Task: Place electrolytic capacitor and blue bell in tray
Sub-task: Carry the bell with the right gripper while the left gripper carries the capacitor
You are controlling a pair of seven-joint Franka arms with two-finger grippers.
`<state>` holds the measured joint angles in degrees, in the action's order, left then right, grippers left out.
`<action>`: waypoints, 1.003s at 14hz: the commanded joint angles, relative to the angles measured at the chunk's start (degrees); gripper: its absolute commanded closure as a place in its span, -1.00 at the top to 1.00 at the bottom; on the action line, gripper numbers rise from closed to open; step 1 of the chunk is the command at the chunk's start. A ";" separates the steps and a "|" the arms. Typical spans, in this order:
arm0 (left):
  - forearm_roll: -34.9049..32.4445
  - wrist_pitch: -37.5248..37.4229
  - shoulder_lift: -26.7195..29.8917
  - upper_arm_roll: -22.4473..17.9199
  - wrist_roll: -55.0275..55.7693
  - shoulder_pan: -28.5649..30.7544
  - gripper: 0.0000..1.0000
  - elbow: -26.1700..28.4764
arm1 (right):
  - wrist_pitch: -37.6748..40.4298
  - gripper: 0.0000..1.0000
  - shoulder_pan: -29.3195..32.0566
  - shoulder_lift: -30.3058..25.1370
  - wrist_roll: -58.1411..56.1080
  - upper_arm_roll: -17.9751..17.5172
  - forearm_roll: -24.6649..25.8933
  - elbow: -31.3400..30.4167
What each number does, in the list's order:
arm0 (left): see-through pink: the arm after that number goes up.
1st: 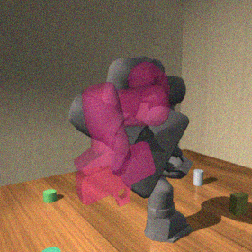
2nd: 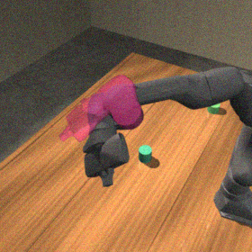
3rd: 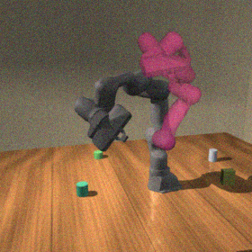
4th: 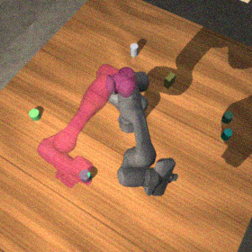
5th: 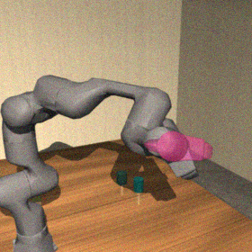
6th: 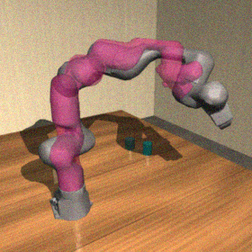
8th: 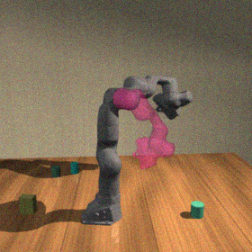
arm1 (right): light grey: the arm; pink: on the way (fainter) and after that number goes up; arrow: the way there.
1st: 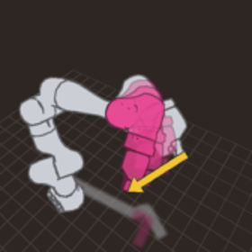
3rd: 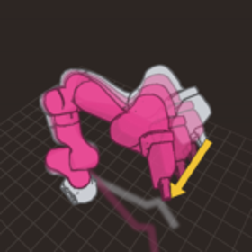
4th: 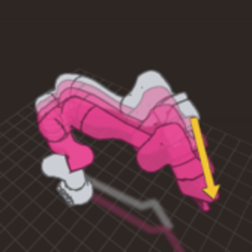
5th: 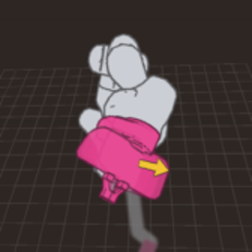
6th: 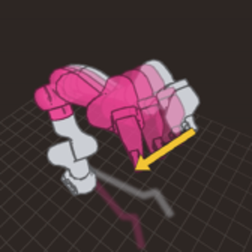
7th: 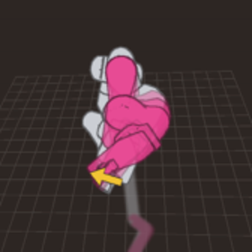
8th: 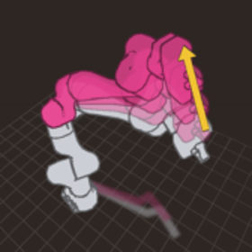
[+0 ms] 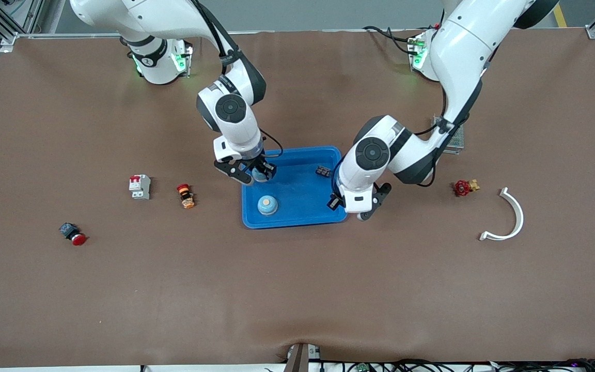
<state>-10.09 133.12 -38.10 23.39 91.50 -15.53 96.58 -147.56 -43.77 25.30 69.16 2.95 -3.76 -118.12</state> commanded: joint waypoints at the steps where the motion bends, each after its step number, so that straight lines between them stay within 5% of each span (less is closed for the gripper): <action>1: -0.11 -0.84 -1.62 -0.27 1.58 -1.52 -1.00 -2.10 | -0.36 -1.00 -1.32 1.68 1.33 0.65 -0.37 1.58; 14: 0.33 2.41 -5.41 -0.36 4.13 -3.28 -1.00 -2.37 | -0.36 -1.00 -1.85 4.41 1.33 0.65 -0.45 3.16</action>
<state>-10.09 135.33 -42.79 23.38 94.21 -18.14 95.69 -147.90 -44.88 29.08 69.44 2.99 -3.76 -116.07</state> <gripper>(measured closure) 0.674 0.366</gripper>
